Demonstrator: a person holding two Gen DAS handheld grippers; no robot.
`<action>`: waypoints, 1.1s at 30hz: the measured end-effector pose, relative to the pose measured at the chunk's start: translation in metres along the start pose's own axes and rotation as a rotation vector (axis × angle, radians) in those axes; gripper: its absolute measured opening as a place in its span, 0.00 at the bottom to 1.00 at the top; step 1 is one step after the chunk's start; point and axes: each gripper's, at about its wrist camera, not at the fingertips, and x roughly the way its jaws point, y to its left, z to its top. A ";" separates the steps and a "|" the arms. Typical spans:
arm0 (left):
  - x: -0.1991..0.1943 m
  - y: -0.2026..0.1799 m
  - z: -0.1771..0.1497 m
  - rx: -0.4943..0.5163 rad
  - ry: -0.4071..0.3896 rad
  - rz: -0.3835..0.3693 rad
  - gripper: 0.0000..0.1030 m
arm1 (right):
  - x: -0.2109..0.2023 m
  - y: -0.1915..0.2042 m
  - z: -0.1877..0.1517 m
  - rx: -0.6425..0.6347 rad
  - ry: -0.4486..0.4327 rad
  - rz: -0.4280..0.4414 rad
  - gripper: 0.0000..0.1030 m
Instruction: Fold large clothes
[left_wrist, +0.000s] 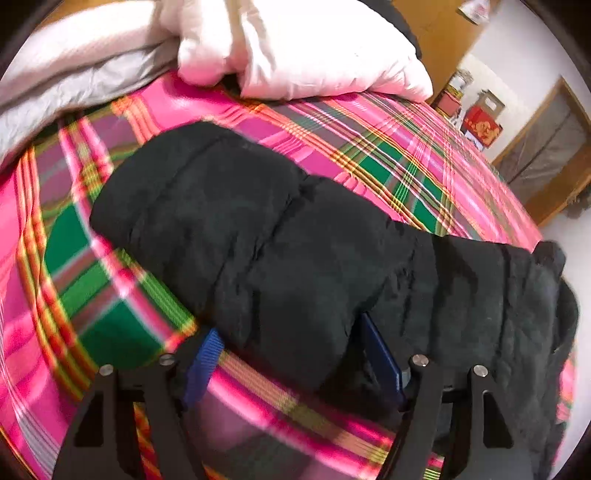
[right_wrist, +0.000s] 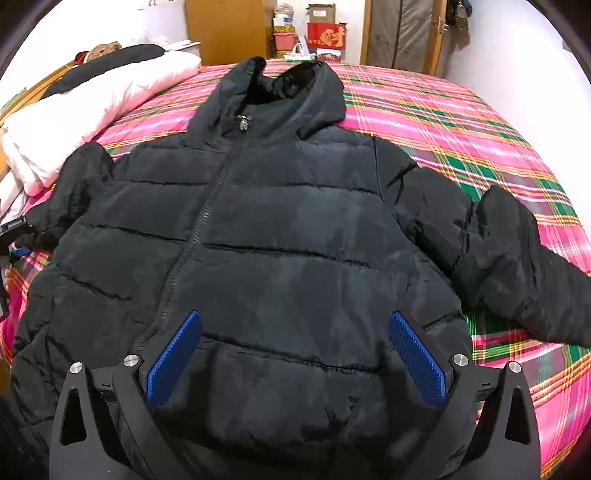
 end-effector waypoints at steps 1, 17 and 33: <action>0.002 -0.003 0.001 0.026 -0.012 0.015 0.60 | 0.001 -0.001 0.000 0.001 0.003 -0.003 0.98; -0.095 -0.075 0.025 0.186 -0.183 -0.106 0.14 | -0.018 -0.030 -0.001 0.042 -0.032 -0.002 0.98; -0.177 -0.293 -0.054 0.538 -0.173 -0.416 0.15 | -0.044 -0.093 -0.011 0.124 -0.107 0.043 0.98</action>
